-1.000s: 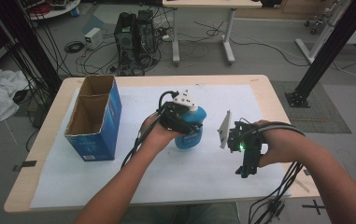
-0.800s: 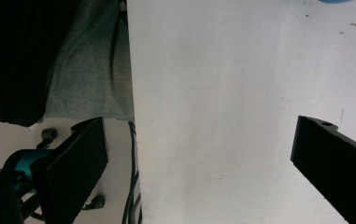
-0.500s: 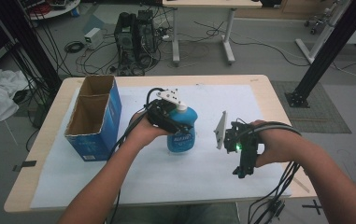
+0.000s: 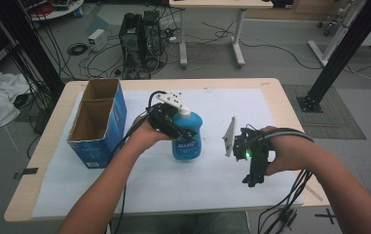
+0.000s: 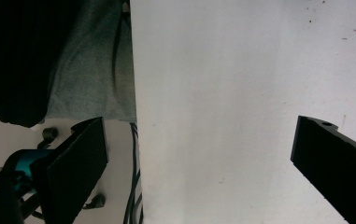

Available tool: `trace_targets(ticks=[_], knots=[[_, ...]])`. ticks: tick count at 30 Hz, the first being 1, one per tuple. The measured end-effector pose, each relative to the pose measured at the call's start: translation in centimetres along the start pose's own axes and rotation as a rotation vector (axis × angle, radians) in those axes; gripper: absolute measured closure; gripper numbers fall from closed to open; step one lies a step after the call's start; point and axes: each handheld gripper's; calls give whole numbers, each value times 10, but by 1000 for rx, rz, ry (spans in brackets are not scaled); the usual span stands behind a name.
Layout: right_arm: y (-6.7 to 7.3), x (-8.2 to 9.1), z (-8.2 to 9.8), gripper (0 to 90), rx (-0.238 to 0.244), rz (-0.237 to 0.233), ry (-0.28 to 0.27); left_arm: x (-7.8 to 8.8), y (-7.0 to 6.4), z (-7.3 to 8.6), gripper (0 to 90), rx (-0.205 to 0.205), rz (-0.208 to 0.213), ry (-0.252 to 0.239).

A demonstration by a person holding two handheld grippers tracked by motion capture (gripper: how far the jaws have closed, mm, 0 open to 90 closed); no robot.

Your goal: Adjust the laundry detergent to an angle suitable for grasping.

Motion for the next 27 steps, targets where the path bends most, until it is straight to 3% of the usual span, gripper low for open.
trace_targets(ticks=[1,3,4,5,6,8,12,16,20,23,27], knots=[[0,0,0,31,2,0,-1,-2,0,1,444,11,3,-18],[1,0,0,31,2,-1,0,-2,4,1,444,-8,10,-1],[1,0,0,31,-4,0,1,-3,4,2,444,7,10,-12],[1,1,0,31,-4,1,1,-3,6,2,444,-16,15,2],[1,1,0,31,3,1,2,-4,6,3,444,2,16,-9],[1,1,0,31,0,2,3,-4,10,4,444,-35,26,15],[1,0,0,31,-8,0,7,-6,17,9,444,-37,48,4],[1,0,0,31,-6,-1,6,-8,20,12,444,-67,63,0],[1,-1,0,31,-1,-2,8,-11,20,12,444,-160,77,54],[1,-1,1,31,-5,-4,8,-14,19,11,443,-200,89,74],[0,-2,1,31,4,-7,7,-16,20,12,444,-182,101,50]])
Point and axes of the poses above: each handheld gripper's, and its own axes: x roughly backward along the jaws, z roughly out of its underside, y roughly to its left, and after that the axes turned 1 degree about x, right-handed
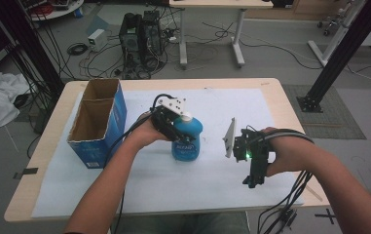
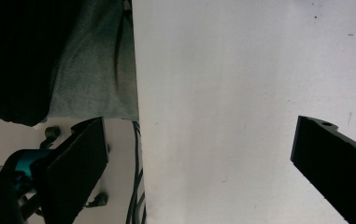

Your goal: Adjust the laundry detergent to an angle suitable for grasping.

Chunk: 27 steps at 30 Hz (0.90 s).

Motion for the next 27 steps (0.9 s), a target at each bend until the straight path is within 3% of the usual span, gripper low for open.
trace_targets(ticks=[1,2,6,9,10,11,12,16,17,19,21,23,24,25,27], knots=[[1,0,0,31,-12,1,3,1,2,0,444,-22,-3,12],[1,0,0,31,-8,-1,2,1,2,0,444,-3,-1,-6],[0,-2,-1,31,-12,-2,0,1,7,-1,444,-5,-1,-16],[0,-3,-2,31,-13,-5,2,2,12,-2,444,-28,-4,-5],[0,-3,-2,31,-11,-4,0,-3,9,-1,444,36,-5,-61],[-1,-3,-2,31,-6,-5,0,-3,9,-1,443,44,-7,-70],[-1,-3,-2,31,-6,-5,-1,0,13,-1,444,-20,-6,-14],[-1,-4,-1,31,-12,-7,0,2,17,0,444,-49,-12,9],[-1,-4,-1,31,-18,-6,1,1,16,1,443,-19,-9,-17],[-1,-4,-1,31,-16,-7,1,2,19,2,444,-44,1,-2],[-1,-4,-1,31,-13,-8,0,1,19,4,443,-19,10,-10],[-1,-5,-1,31,-14,-7,3,1,21,5,443,-23,17,0],[-1,-5,-1,31,-20,-5,1,0,20,5,443,-8,15,-18],[-1,-5,-1,31,-17,-4,-1,1,22,5,443,-25,17,2],[0,-5,-1,31,-15,-2,-1,1,21,6,443,-16,21,-9]])
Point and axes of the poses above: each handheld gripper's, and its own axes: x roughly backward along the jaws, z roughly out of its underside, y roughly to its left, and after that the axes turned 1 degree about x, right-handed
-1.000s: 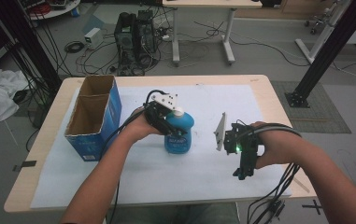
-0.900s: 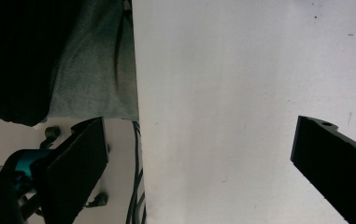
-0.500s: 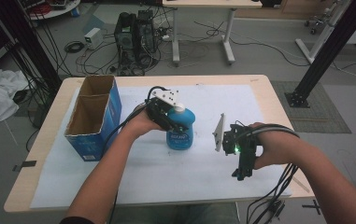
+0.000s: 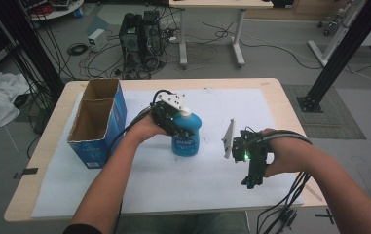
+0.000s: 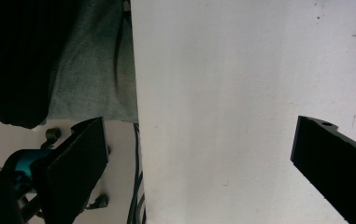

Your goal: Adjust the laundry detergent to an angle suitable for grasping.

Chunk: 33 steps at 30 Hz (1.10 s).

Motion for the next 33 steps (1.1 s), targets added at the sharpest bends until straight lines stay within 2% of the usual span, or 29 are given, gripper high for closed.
trace_targets(ticks=[1,2,4,5,6,7,10,11,12,13,14,15,16,18,20,22,23,24,25,26,28,32,33], knots=[[0,0,0,31,0,0,0,1,1,0,443,-11,2,9],[0,0,0,31,3,-1,0,0,0,0,443,2,4,-9],[0,0,-1,31,1,-1,1,0,0,1,443,5,5,-13],[0,0,-1,31,3,0,-1,1,0,0,443,-15,6,10],[0,0,-1,31,3,-1,-2,0,0,0,443,-7,7,4],[0,-1,-1,31,3,0,-3,0,0,0,443,-21,15,15],[1,-1,-1,31,1,-3,0,-2,0,0,442,-28,22,21],[1,-2,-1,31,4,-2,-1,-3,-2,1,443,-2,16,0],[1,-2,-1,31,5,-2,-1,-3,-1,1,443,-16,16,12],[1,-2,-1,31,5,-2,-1,-4,-2,2,443,2,17,-5],[1,-2,-1,31,2,-1,-1,-2,-1,2,442,-25,20,13],[1,-2,-1,31,2,-2,-1,-3,-2,3,443,-9,15,-4],[1,-2,-1,31,1,-2,-1,-3,-2,3,443,-17,15,0],[2,-1,-1,31,0,-2,-2,-3,-3,4,442,-2,9,-20],[2,-1,-1,31,-1,0,-2,-6,-7,5,441,42,13,-58],[2,-1,-1,31,3,1,0,-2,-3,4,437,-23,12,8],[2,0,-1,31,4,2,-1,-4,-4,5,435,8,10,-25],[2,0,-1,31,2,2,0,-3,-3,5,433,-3,14,-9],[2,1,-1,31,-4,4,1,-4,-5,6,431,34,17,-40],[2,1,-1,31,2,3,-3,-4,-4,6,425,30,16,-39],[2,1,-1,31,6,4,0,-4,-5,6,416,47,27,-44],[3,2,-1,31,1,5,3,-3,-7,5,362,55,33,-22],[2,2,-1,31,3,6,3,-1,-5,4,345,29,30,10]])
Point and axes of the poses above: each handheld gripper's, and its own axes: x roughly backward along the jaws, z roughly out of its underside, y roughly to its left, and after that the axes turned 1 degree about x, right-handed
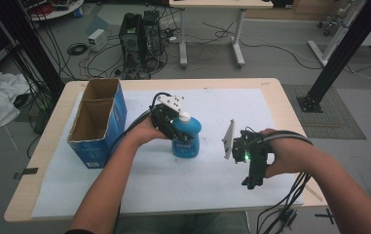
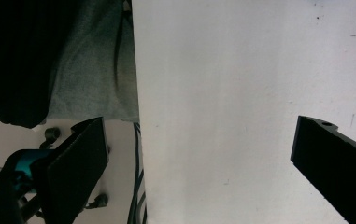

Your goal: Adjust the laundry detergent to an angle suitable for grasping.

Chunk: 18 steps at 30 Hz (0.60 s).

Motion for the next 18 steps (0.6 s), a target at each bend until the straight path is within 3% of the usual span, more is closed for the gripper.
trace_targets(ticks=[1,2,3,6,7,8,9,11,14,18], knots=[[0,0,0,31,-2,0,1,0,-1,0,343,6,-20,-4],[0,0,-1,31,4,1,1,0,-2,0,335,24,-17,-10],[0,0,-1,31,7,2,-2,1,-1,0,331,13,-18,5],[1,1,-3,31,9,3,-3,3,-4,1,321,30,-30,-7],[1,1,-3,31,12,4,-3,3,-6,1,316,52,-28,-24],[2,1,-4,31,8,4,-5,3,-7,1,302,54,-34,-30],[2,1,-4,31,8,4,-5,6,-6,1,302,29,-39,-2],[2,2,-4,31,14,7,-1,7,-9,1,283,54,-40,-30],[1,3,-4,31,23,10,-5,14,-12,-2,279,34,-46,-20],[3,4,-5,31,17,12,-8,21,-16,-2,263,64,-70,-43]])
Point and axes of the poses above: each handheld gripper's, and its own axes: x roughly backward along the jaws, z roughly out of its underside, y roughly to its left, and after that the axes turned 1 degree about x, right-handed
